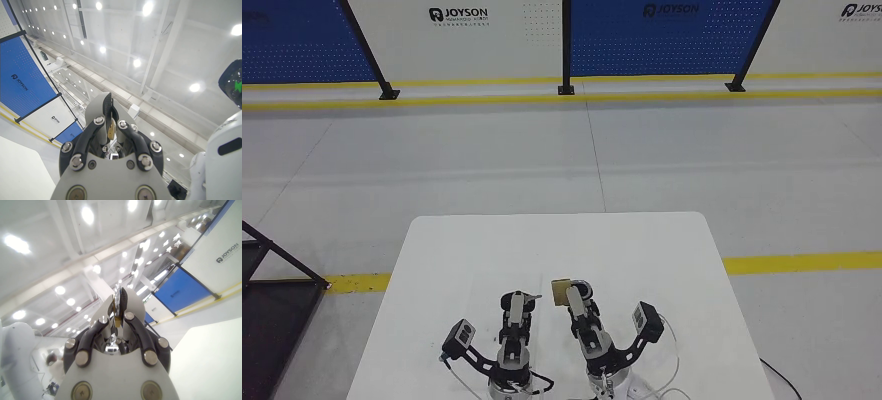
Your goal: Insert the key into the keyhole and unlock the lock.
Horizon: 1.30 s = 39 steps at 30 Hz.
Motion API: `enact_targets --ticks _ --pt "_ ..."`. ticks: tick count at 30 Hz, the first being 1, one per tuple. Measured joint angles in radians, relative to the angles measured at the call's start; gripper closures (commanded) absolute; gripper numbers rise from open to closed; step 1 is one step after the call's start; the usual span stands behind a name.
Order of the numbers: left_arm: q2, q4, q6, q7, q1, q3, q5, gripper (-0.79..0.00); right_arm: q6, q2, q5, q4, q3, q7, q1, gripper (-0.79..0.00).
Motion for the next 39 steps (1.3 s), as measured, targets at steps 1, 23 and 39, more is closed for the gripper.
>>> enact_targets --ticks 1,23,39 --pt "-0.002 0.002 -0.002 -0.002 -0.001 -0.001 0.000 0.000 0.004 -0.001 0.000 0.002 -0.002 -0.004 0.002 0.000" --pt "-0.034 0.046 -0.011 -0.011 -0.023 -0.013 0.036 0.000 0.029 0.005 0.017 0.030 -0.047 -0.018 0.046 0.000" --pt "-0.044 0.056 -0.006 -0.006 -0.028 -0.018 0.048 0.000 0.036 0.014 0.029 0.032 -0.067 -0.028 0.061 0.000"
